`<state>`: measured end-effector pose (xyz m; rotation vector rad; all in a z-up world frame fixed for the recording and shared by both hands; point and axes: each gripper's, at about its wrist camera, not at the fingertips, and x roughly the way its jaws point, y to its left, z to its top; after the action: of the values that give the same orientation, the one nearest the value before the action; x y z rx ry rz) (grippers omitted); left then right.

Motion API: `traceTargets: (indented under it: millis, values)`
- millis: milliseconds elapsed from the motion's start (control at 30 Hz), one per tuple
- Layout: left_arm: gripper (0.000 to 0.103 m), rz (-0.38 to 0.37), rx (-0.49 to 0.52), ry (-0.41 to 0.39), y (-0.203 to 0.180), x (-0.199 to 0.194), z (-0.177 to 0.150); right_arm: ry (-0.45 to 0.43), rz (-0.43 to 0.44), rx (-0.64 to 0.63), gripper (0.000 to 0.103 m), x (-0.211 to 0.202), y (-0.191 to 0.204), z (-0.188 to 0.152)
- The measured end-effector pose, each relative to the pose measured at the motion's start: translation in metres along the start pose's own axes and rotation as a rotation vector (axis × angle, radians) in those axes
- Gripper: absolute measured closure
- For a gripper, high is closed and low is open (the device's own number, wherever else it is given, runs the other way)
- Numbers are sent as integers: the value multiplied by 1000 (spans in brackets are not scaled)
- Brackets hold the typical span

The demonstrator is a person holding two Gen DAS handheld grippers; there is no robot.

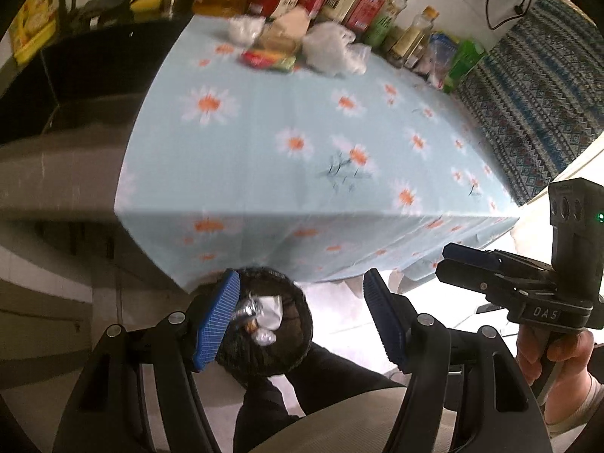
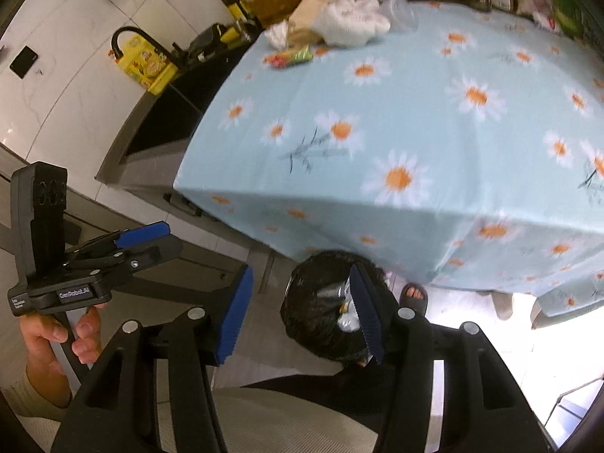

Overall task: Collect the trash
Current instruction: 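Raise both tools back over the counter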

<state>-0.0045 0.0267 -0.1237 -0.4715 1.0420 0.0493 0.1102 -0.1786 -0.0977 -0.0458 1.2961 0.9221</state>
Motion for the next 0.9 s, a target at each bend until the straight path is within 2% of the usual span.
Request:
traceTargets:
  millis: [267, 467, 500, 667, 700, 800, 900]
  values:
    - [37, 8, 23, -49, -10, -7, 38, -53, -28, -35, 44, -16, -13, 40]
    - [36, 35, 32, -79, -16, -4, 70, -83, -47, -77, 35, -24, -24, 83]
    - [32, 38, 31, -82, -16, -3, 74, -89, -49, -87, 35, -25, -25, 90]
    - [31, 62, 18, -98, -18, 5, 104, -85, -43, -122, 34, -21, -33, 121]
    - [28, 66, 16, -99, -18, 6, 108, -79, -42, -133, 34, -18, -35, 130]
    - [24, 85, 5, -95, -17, 14, 125, -73, -35, -146, 27, -13, -40, 144]
    - [20, 103, -2, -87, -17, 24, 141, -59, -27, -163, 27, -5, -44, 162]
